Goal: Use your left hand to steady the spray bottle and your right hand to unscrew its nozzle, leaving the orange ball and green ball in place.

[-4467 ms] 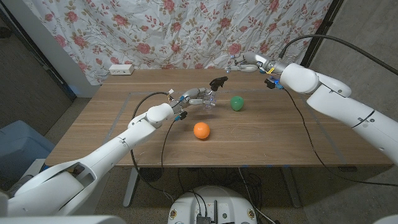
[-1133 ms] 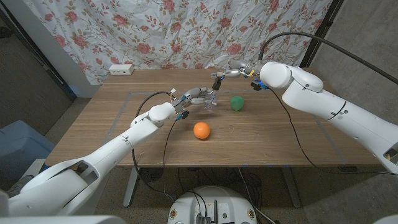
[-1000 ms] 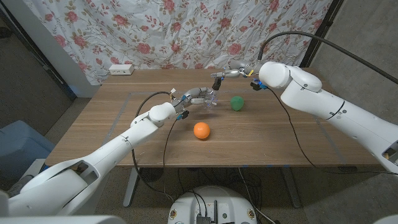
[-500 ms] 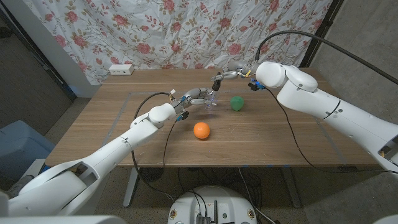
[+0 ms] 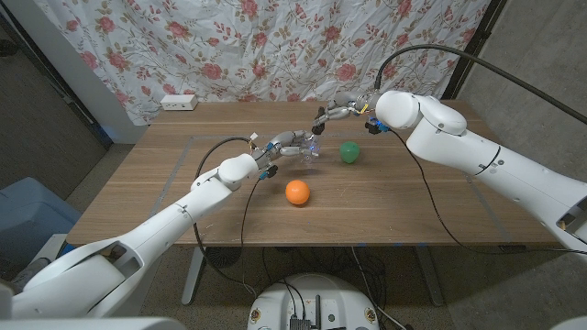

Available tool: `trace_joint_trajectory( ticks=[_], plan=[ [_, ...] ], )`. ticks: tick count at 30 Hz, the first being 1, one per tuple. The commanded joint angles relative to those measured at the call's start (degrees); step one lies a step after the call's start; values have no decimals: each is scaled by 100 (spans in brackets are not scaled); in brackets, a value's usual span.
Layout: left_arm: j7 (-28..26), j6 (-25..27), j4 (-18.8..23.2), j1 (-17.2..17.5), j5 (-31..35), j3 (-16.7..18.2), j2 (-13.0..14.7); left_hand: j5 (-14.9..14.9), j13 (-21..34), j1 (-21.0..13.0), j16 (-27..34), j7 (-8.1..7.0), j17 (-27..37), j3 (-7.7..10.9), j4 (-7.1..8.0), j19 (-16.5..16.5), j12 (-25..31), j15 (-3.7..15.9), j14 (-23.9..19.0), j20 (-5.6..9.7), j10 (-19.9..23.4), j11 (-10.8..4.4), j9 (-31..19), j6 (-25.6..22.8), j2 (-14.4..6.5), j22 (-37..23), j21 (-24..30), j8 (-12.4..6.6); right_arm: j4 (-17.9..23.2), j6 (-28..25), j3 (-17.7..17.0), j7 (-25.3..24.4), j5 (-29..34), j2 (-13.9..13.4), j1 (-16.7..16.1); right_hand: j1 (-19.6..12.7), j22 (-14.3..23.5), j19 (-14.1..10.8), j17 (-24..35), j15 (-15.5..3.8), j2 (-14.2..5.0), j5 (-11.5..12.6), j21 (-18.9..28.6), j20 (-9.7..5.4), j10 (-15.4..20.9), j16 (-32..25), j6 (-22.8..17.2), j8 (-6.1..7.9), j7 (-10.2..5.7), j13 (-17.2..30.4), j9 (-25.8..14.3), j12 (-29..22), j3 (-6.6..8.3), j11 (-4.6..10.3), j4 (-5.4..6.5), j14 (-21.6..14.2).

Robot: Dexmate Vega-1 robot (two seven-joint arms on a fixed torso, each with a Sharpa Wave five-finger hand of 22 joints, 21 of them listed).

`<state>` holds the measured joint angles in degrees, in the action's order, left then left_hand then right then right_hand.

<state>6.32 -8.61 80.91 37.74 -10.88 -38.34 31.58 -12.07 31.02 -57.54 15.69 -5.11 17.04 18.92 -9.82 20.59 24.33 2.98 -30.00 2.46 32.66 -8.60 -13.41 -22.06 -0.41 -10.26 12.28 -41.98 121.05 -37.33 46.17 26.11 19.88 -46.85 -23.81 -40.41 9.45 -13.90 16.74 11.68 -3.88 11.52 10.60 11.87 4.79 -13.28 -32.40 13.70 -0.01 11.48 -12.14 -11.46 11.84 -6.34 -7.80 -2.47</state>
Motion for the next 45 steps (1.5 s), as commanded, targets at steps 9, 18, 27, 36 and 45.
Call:
trace_joint_trajectory(
  ticks=[9, 18, 27, 36, 45],
  plan=[
    [3, 50, 160, 102, -34, 36, 87, -36, 31, 207, -24, 12, 17, 100, 32, 0, 16, 766, -47, 291, 251, -196, -19, -20, -502, -23, -10, -236, 7, 175, -236, -150, -429, -36, -142, -568, 20, -68, -16, -96, -164, 23, 24, -86, -26, 14, -25, 9, -119, 2, -47, -25, 276, 65, -236, -11],
    [50, 45, 160, 82, -30, 26, 97, -35, 37, 205, -28, 6, 22, 104, 26, 1, 9, 769, -42, 287, 254, -200, -13, -18, -506, -23, -10, -245, -1, 277, -381, -356, -686, -58, -273, -951, 19, -98, -33, -180, -202, 63, 29, -136, 36, 0, -197, 100, -280, 4, -98, -44, 461, 135, -293, -40],
    [138, -30, 40, -2, -27, -8, 46, -35, 42, 202, -31, 10, 23, 108, 20, 2, 6, 771, -48, 287, 262, -196, -7, -13, -505, -23, -10, -252, 7, 328, -517, -508, -973, -96, -378, -1186, 19, -137, -37, -222, -189, 78, 35, -166, 89, -26, -250, 151, -419, 7, -142, -54, 555, 143, -297, -93],
    [134, 3, 71, 21, -38, -4, 54, -34, 47, 212, -34, 13, 27, 108, 25, 2, -2, 761, -50, 284, 261, -199, -2, -8, -509, -23, -9, -258, -61, 458, -615, -638, -1275, -123, -449, -1472, 19, -131, -27, -274, -224, 109, 27, -241, 101, -42, -179, 160, -761, 11, -192, -45, 679, 225, -287, -92],
    [104, 52, 148, 74, -48, 8, 85, -35, 52, 214, -40, 4, 28, 115, 25, 1, -12, 763, -47, 284, 252, -190, 2, 2, -518, -23, -10, -263, -194, 680, -746, -853, -1626, -93, -577, -1783, 19, -156, 3, -433, -283, 153, 31, -335, 207, -91, -399, 289, -1201, 14, -242, -68, 809, 413, -283, -134]
  ],
)
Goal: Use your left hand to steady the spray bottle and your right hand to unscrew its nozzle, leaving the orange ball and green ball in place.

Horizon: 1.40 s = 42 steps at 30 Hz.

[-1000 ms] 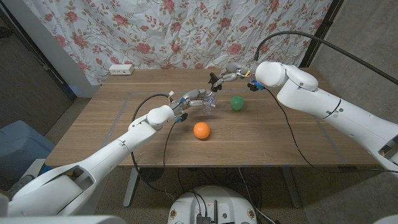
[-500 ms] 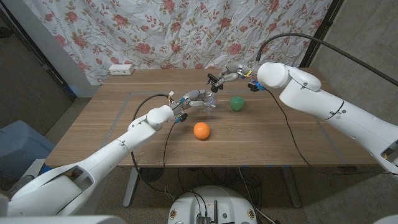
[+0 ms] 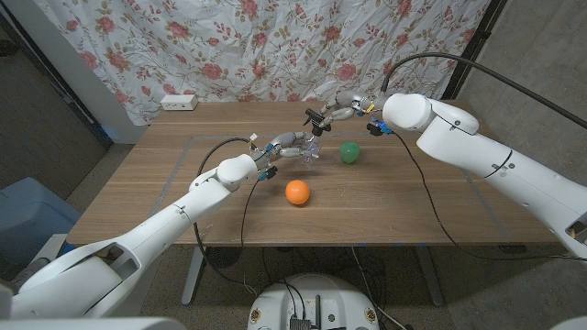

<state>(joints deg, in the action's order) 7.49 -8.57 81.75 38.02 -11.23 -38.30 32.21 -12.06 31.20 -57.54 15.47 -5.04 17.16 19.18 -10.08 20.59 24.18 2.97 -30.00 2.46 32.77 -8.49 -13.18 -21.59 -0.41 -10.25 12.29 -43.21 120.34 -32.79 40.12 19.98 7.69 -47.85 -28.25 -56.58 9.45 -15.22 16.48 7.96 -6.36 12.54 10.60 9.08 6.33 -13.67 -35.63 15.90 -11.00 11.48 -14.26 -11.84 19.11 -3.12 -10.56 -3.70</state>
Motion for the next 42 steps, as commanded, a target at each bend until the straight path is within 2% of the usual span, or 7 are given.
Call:
trace_joint_trajectory(
  ticks=[1, 15, 18, 26, 37, 42],
  plan=[
    [-9, 44, 60, 46, -18, 4, 20, -35, 35, 211, -17, 6, 17, 89, 49, 1, 1, 761, -49, 284, 239, -195, -20, -44, -518, -23, -10, -141, -135, 250, -153, -266, -437, 9, -146, -203, 19, -27, 33, -97, -43, 58, 32, -58, 65, -62, -107, 86, -129, 14, -35, -33, 97, 99, -7, -25],
    [22, 10, 10, 24, -14, -22, -11, -34, 44, 220, -23, 27, 23, 95, 50, -3, -8, 751, -48, 274, 247, -195, -12, -42, -527, -24, -11, -154, -278, 596, -337, -477, -902, -15, -299, -645, 17, -47, 71, -204, -79, 121, 29, -149, 177, -111, -348, 207, -171, 19, -63, -47, 256, 252, -38, -54],
    [26, 12, 12, 23, -15, -22, -9, -34, 46, 222, -26, 22, 25, 98, 52, -3, -10, 745, -43, 272, 249, -195, -10, -28, -534, -24, -11, -152, -273, 636, -340, -521, -916, -35, -315, -940, 16, -3, 100, -299, -106, 162, 14, -190, 246, -138, -635, 346, -170, 22, -99, -54, 350, 388, -30, -49],
    [48, 5, -10, 10, -22, -29, -19, -33, 51, 233, -27, 29, 26, 103, 56, -5, -19, 742, -53, 267, 245, -189, -6, -37, -542, -24, -12, -163, -270, 717, -404, -655, -1015, -64, -398, -1174, 17, 27, 125, -353, -116, 196, 8, -244, 320, -160, -805, 418, -172, 23, -103, -68, 418, 470, -37, -46],
    [32, 6, -2, 7, -11, -28, -22, -31, 58, 232, -28, 9, 32, 106, 50, -5, -28, 741, -53, 265, 245, -192, 0, -32, -545, -24, -11, -170, -304, 859, -445, -747, -1060, -97, -439, -1374, 18, 40, 154, -414, -126, 234, 11, -272, 386, -194, -962, 475, -171, 24, -93, -79, 469, 557, -31, -71],
    [16, -8, -13, -2, 1, -25, -30, -30, 60, 229, -30, 15, 33, 107, 45, -1, -29, 745, -51, 266, 251, -195, 2, -30, -542, -24, -10, -174, -319, 880, -411, -730, -969, -148, -394, -1452, 18, 62, 167, -413, -113, 247, 7, -276, 371, -199, -900, 435, -172, 24, -72, -67, 482, 567, -34, -59]
  ],
)
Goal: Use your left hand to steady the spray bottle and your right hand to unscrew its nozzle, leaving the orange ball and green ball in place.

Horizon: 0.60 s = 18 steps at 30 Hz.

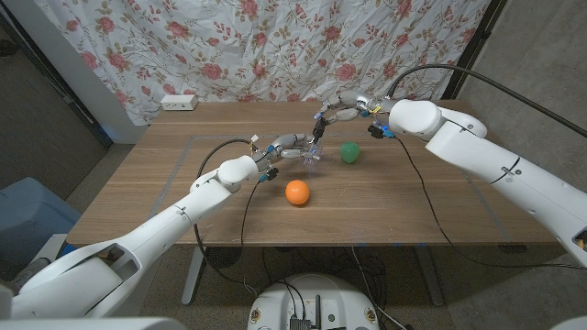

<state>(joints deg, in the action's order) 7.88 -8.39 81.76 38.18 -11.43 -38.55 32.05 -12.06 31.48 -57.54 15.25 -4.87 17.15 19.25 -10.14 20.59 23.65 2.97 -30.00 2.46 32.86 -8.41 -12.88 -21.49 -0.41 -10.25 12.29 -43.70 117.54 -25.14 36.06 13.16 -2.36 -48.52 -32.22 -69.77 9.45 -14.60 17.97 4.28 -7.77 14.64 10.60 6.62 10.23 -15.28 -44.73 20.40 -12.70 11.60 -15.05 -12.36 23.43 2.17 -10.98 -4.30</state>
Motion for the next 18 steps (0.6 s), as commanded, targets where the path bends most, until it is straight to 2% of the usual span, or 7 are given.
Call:
trace_joint_trajectory(
  ticks=[1, 7, 18],
  plan=[
    [-21, -27, -17, -21, 21, 1, -13, -29, 33, 232, -8, -4, 33, 98, 51, 0, 21, 746, -54, 265, 237, -197, -28, -40, -536, -24, -9, -126, -35, 100, 18, -17, 73, -96, 34, -168, 19, 5, 28, -55, 36, 40, 8, -40, -33, -36, 79, -55, 0, 11, 24, -6, 52, 41, 15, 25],
    [-14, -54, -43, -44, 29, 9, -9, -29, 36, 229, -12, 0, 33, 102, 48, 0, 21, 746, -56, 267, 248, -205, -25, -44, -536, -24, -9, -132, -32, 85, 5, -34, 149, -106, 60, -232, 20, 30, 60, -59, 51, 42, 9, -55, -86, -43, 299, -194, 0, 11, 87, 21, 33, 45, 53, 68],
    [-26, -97, -132, -71, 25, 21, -36, -28, 43, 220, -7, 3, 42, 103, 43, -1, 11, 743, -62, 264, 246, -201, -20, -52, -539, -24, -10, -145, 23, 26, -34, -2, 275, -163, 129, -248, 20, 22, 80, -43, 57, 39, 18, -44, -70, -58, 399, -269, -5, 10, 126, 17, 10, 59, 79, 66]
  ],
)
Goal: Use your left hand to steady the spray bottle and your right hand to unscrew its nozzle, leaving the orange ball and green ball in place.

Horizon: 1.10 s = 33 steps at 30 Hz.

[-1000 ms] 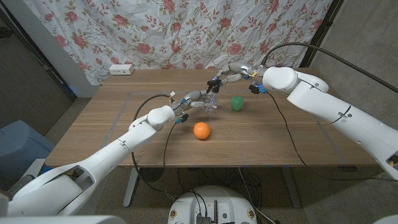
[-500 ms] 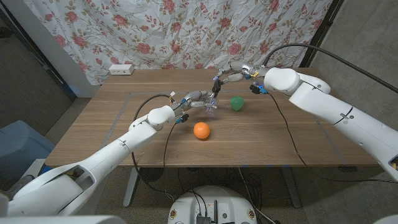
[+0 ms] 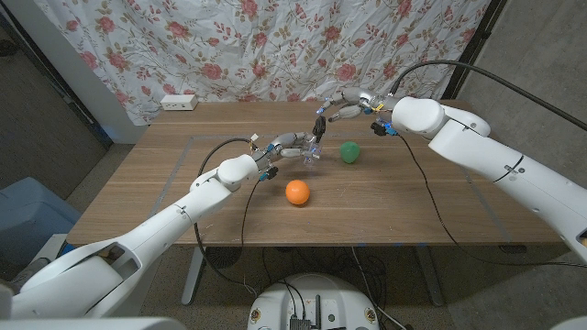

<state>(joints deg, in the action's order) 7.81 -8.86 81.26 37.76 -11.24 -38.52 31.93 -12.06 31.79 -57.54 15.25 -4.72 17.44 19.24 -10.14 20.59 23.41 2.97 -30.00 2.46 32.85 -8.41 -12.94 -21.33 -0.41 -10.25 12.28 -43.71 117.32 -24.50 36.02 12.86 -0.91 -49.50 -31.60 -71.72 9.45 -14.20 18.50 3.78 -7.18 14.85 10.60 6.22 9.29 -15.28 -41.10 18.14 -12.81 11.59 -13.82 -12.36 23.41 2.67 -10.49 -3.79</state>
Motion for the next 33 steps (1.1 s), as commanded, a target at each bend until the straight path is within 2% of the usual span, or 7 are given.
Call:
trace_joint_trajectory(
  ticks=[1, 11, 15, 19, 22, 29, 33],
  plan=[
    [-36, -58, -87, -26, 8, 24, -28, -28, 13, 218, -7, -14, 13, 104, 41, -1, 36, 744, -63, 265, 250, -201, -14, -69, -537, -24, -10, -145, 48, -52, -55, 14, 111, -64, 53, -37, 20, -38, 30, 22, 16, 11, 27, 10, 26, -65, 49, -57, 5, 10, 12, 17, -7, -1, 42, 1],
    [-161, -21, -64, 11, 7, 74, -25, -28, 18, 227, -11, -4, 15, 109, 48, -1, 32, 744, -66, 264, 257, -200, -9, -66, -545, -24, -10, -152, 84, -397, -199, -134, 36, -106, 6, 401, 17, -128, 64, 117, 112, -86, 44, 109, 61, -97, 74, -188, 10, 11, 103, 20, -277, -118, 250, -40],
    [-198, -5, -56, 9, 12, 84, -31, -27, 20, 231, -12, 9, 17, 107, 50, 1, 29, 748, -65, 265, 258, -197, -7, -79, -543, -24, -9, -159, 103, -414, -275, -273, -2, -123, -64, 783, 18, -177, 74, 173, 113, -130, 49, 174, 113, -108, 84, -273, 23, 15, 141, 9, -442, -201, 397, -76],
    [-249, 0, -60, 5, 22, 93, -49, -27, 22, 240, -16, 18, 16, 109, 54, 0, 27, 746, -67, 262, 262, -200, -5, -75, -544, -24, -9, -161, 69, -271, -321, -294, -72, -156, -106, 1312, 20, -209, 90, 222, 123, -186, 39, 222, 106, -106, 285, -458, 50, 19, 175, 26, -656, -295, 563, -89],
    [-304, 3, -45, 7, 47, 100, -53, -27, 24, 239, -17, 3, 16, 109, 51, 3, 25, 739, -69, 263, 261, -184, -3, -68, -540, -24, -8, -160, 15, 126, -437, -652, -48, -135, -343, 1632, 21, -319, 96, 316, 149, -233, 68, 337, 247, -144, 234, -484, 94, 18, 180, -17, -789, -334, 643, -205],
    [-452, 100, 89, 65, 123, 117, -15, -26, 28, 246, -19, 5, 17, 110, 53, 4, 22, 741, -74, 264, 266, -184, 0, -76, -538, -24, -8, -168, -73, 689, -560, -999, 60, -141, -615, 2380, 24, -629, 93, 359, 356, -351, 108, 541, 437, -200, 214, -544, 344, 13, 187, -35, -1127, -407, 810, -428],
    [-533, 186, 194, 98, 179, 122, 19, -26, 31, 252, -23, -1, 16, 112, 54, 7, 22, 741, -73, 265, 273, -185, 2, -76, -540, -24, -7, -171, -25, 581, -529, -825, 100, -185, -558, 2775, 31, -765, 79, 476, 510, -334, 109, 590, 399, -184, 377, -618, 600, 11, 179, 8, -1302, -540, 876, -468]
  ],
)
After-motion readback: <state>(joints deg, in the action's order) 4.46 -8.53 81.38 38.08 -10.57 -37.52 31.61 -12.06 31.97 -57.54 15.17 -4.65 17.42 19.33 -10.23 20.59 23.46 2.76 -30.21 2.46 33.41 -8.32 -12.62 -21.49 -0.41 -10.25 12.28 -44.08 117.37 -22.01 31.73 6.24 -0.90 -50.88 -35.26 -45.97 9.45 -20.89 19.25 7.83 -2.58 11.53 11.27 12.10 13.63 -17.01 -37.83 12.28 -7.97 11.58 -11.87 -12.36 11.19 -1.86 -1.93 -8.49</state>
